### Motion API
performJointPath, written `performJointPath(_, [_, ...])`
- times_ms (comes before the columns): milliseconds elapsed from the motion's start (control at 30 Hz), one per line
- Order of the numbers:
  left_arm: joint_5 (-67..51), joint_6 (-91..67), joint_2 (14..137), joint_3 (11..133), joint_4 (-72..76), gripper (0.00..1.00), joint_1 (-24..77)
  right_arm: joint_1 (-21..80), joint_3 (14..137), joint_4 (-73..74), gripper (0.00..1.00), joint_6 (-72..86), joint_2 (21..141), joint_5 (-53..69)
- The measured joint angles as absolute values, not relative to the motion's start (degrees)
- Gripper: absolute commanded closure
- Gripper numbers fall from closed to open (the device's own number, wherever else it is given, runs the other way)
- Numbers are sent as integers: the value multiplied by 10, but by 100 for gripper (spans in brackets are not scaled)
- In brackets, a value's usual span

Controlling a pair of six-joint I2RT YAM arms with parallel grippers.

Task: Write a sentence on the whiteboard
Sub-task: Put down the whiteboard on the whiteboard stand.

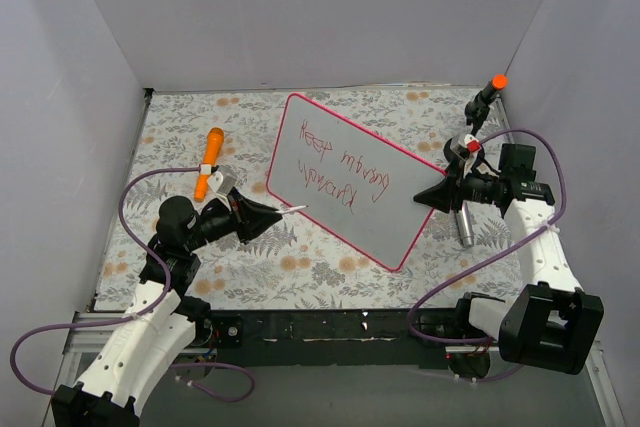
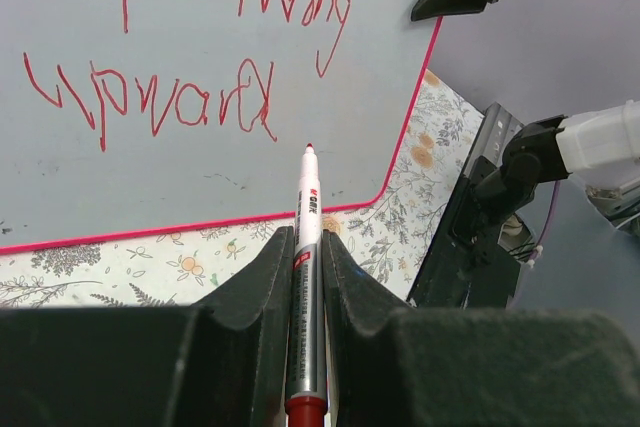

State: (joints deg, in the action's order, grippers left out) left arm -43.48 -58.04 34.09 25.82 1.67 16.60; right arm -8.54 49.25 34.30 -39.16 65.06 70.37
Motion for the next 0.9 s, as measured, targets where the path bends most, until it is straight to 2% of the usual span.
performJointPath(67, [-435,-580,341,258,17,100,166,-81,491,328,98,-344,650,710])
performJointPath(167, [-434,-580,341,258,17,100,166,-76,491,315,99,-261,644,710])
performJointPath(533, [-424,-578,333,258,12,100,166,-62,531,281,99,-202,643,659])
performJointPath(900, [-411,-574,314,258,12,100,166,-67,571,14,99,73,679,672])
